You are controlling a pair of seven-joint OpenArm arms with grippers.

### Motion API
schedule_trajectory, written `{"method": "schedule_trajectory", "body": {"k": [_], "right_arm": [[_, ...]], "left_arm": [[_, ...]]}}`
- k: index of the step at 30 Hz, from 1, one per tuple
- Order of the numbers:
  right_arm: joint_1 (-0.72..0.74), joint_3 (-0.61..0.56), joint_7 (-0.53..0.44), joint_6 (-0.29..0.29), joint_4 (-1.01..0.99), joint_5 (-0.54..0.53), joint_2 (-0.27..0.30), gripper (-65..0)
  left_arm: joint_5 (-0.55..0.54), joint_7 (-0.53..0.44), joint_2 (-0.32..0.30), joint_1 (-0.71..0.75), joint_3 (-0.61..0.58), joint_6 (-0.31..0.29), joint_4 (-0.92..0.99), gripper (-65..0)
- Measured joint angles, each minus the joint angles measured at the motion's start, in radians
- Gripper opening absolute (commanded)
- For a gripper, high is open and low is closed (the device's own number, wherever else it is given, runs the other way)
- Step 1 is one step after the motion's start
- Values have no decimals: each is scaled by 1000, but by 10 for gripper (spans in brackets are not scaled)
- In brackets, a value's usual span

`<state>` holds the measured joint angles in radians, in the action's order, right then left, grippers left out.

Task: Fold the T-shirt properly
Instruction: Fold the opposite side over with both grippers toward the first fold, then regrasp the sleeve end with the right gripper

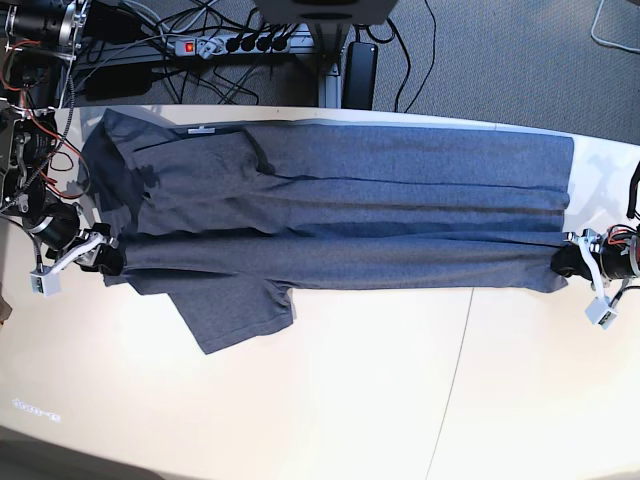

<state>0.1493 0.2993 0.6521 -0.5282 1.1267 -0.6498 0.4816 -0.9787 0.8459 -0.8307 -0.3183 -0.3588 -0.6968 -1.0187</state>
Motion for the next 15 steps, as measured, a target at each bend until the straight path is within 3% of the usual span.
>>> {"method": "schedule_trajectory", "body": {"k": [4,15], "right_arm": [[12,2,2,0,0,-76,-2,-279],[268,-16,45,0,-40,-68,-8,-281]], "left_arm": [[1,0,0,0,0,0,0,-650],[3,-20,0,0,0,0,1,-650]]}}
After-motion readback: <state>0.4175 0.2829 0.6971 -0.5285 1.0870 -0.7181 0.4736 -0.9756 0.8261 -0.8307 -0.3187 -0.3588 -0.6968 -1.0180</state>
